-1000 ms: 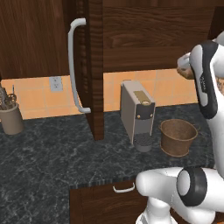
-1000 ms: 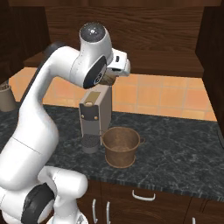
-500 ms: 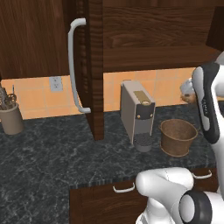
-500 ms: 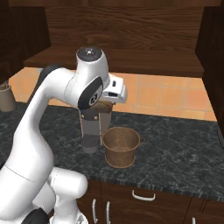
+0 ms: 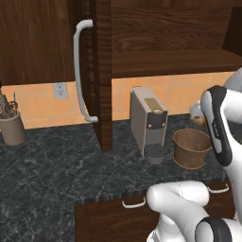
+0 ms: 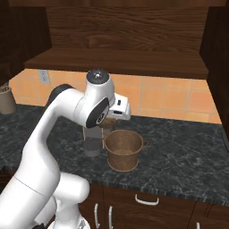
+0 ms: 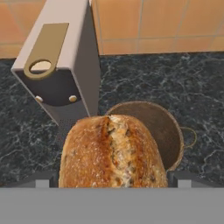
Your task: Open the cabinet, pick up the bread from the cabinet and place it in the basket. Then move the basket to the dining counter.
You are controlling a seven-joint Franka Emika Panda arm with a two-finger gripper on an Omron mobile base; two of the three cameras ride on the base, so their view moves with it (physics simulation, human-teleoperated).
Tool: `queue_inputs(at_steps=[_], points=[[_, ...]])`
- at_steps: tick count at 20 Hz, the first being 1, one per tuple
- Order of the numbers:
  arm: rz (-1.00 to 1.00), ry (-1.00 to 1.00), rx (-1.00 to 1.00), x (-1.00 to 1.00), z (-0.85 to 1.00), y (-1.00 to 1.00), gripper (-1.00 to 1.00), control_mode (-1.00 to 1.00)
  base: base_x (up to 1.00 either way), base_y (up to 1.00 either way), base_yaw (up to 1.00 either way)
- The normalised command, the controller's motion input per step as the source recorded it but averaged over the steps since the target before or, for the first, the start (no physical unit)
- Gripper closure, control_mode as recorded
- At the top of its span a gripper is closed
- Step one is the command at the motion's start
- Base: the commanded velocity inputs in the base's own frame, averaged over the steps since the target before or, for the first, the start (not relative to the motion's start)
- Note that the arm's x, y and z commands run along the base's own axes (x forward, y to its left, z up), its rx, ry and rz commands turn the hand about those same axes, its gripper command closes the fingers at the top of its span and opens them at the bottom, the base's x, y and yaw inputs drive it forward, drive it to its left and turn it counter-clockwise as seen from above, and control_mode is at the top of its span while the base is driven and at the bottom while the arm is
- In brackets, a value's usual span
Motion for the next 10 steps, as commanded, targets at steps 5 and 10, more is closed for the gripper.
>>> queue_inputs(at_steps=[5,10], points=[[0.0,0.0,0.0,0.06,-0.39,-0.04,1.0,-1.0,0.0,0.0,0.0],[0.0,0.0,-0.02,0.35,-0.59,-0.14,1.0,-1.0,0.0,0.0,0.0]])
